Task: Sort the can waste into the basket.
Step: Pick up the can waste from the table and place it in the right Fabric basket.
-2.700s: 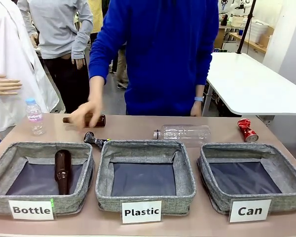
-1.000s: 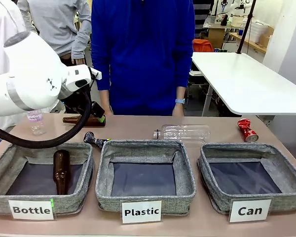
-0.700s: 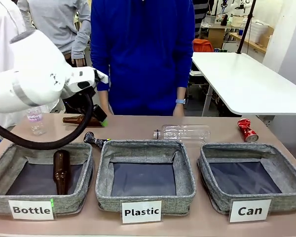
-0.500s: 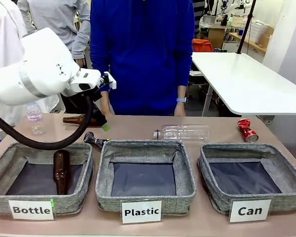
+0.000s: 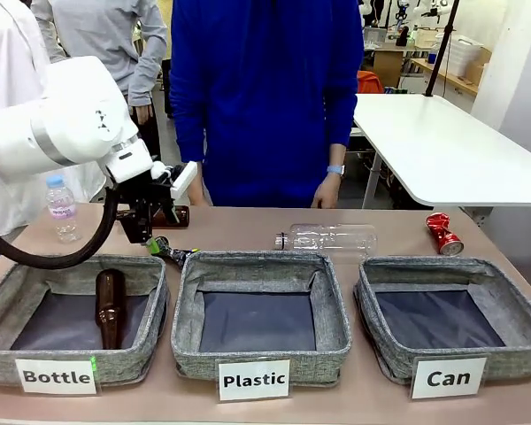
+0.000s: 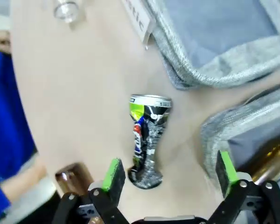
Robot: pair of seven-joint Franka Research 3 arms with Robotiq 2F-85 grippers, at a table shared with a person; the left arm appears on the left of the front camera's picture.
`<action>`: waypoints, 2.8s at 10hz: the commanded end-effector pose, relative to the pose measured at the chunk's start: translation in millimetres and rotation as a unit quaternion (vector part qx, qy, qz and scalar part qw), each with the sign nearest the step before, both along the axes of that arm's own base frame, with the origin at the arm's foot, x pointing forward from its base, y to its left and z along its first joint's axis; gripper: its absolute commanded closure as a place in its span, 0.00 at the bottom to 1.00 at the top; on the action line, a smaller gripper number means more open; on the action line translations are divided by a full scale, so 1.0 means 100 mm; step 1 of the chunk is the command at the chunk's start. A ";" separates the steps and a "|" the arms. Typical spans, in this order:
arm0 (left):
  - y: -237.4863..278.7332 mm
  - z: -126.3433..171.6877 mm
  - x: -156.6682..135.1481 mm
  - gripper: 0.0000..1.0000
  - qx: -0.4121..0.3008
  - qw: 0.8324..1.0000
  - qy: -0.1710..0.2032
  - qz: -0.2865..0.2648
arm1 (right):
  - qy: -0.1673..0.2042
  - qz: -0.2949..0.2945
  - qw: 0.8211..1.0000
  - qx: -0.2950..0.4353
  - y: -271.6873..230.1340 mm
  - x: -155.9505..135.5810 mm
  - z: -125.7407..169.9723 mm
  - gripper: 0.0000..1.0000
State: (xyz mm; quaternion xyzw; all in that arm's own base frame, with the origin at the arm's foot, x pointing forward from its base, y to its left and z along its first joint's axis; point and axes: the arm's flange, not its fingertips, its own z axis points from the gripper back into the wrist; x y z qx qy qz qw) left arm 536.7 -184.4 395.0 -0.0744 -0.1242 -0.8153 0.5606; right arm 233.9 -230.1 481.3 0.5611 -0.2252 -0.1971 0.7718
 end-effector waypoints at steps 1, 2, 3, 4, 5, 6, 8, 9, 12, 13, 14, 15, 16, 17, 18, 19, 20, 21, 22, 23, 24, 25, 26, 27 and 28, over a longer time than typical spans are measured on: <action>-0.05 -0.05 0.15 0.00 -0.017 0.998 -0.059 -0.022 | -0.016 0.001 1.000 0.001 -0.02 0.02 0.02 0.00; -0.09 -0.06 0.17 0.00 -0.025 0.997 -0.076 -0.015 | -0.016 0.001 1.000 0.001 -0.02 0.02 0.02 0.00; -0.11 -0.06 0.18 0.00 -0.026 0.996 -0.079 -0.013 | -0.016 0.001 1.000 0.001 -0.02 0.02 0.02 0.00; -0.14 -0.09 0.22 0.00 -0.018 0.997 -0.078 -0.008 | -0.016 0.001 1.000 0.001 -0.02 0.02 0.02 0.00; -0.19 -0.12 0.26 0.00 -0.002 0.997 -0.074 -0.006 | -0.016 0.001 1.000 0.001 -0.02 0.02 0.02 0.00; -0.17 -0.16 0.29 0.00 0.006 0.998 -0.070 -0.001 | -0.016 0.001 1.000 0.001 -0.02 0.02 0.02 0.00; -0.19 -0.24 0.32 0.00 0.029 0.998 -0.054 -0.006 | -0.016 0.001 1.000 0.001 -0.02 0.02 0.02 0.00; -0.21 -0.31 0.37 0.00 0.047 0.997 -0.052 0.003 | -0.016 0.001 1.000 0.001 -0.02 0.02 0.02 0.00; -0.31 -0.49 0.51 0.00 0.079 0.996 -0.028 0.000 | -0.016 0.001 1.000 0.001 -0.02 0.02 0.02 0.00; -0.32 -0.55 0.56 0.00 0.094 0.995 -0.019 0.002 | -0.016 0.001 1.000 0.001 -0.02 0.02 0.02 0.00; -0.35 -0.60 0.59 0.00 0.101 0.995 -0.012 0.003 | -0.016 0.001 1.000 0.001 -0.02 0.02 0.02 0.00; -0.35 -0.65 0.61 0.00 0.108 0.994 -0.005 0.007 | -0.016 0.001 1.000 0.001 -0.02 0.02 0.02 0.00; -0.36 -0.68 0.64 0.00 0.114 0.993 0.002 0.009 | -0.016 0.001 1.000 0.001 -0.02 0.02 0.02 0.00; -0.36 -0.73 0.66 0.00 0.124 0.992 0.010 0.010 | -0.016 0.001 1.000 0.001 -0.02 0.02 0.02 0.00; -0.39 -0.76 0.68 0.05 0.132 0.991 0.015 0.010 | -0.016 0.001 1.000 0.001 -0.02 0.02 0.02 0.00; -0.39 -0.78 0.67 0.59 0.147 0.989 0.019 0.007 | -0.016 0.001 1.000 0.001 -0.02 0.02 0.02 0.00; -0.40 -0.79 0.67 0.65 0.150 0.988 0.025 0.005 | -0.016 0.001 1.000 0.001 -0.02 0.02 0.02 0.00; -0.41 -0.79 0.67 1.00 0.149 0.989 0.023 0.006 | -0.016 0.001 1.000 0.001 -0.02 0.02 0.02 0.00; -0.41 -0.78 0.67 1.00 0.145 0.989 0.021 0.007 | -0.016 0.001 1.000 0.001 -0.02 0.02 0.02 0.00; -0.40 -0.78 0.67 1.00 0.141 0.990 0.021 0.007 | -0.016 0.001 1.000 0.001 -0.02 0.02 0.02 0.00; -0.39 -0.76 0.67 0.86 0.135 0.991 0.020 0.012 | -0.016 0.001 1.000 0.001 -0.02 0.02 0.02 0.00; -0.36 -0.72 0.68 0.96 0.122 0.992 0.021 0.023 | -0.016 0.001 1.000 0.001 -0.02 0.02 0.02 0.00; -0.27 -0.60 0.65 1.00 0.099 0.994 0.006 0.054 | -0.016 0.001 1.000 0.001 -0.02 0.02 0.02 0.00; -0.13 -0.41 0.57 1.00 0.071 0.994 -0.002 0.080 | -0.016 0.001 1.000 0.001 -0.02 0.02 0.02 0.00; 0.07 -0.18 0.44 1.00 0.042 0.994 -0.001 0.100 | -0.016 0.001 1.000 0.001 -0.02 0.02 0.02 0.00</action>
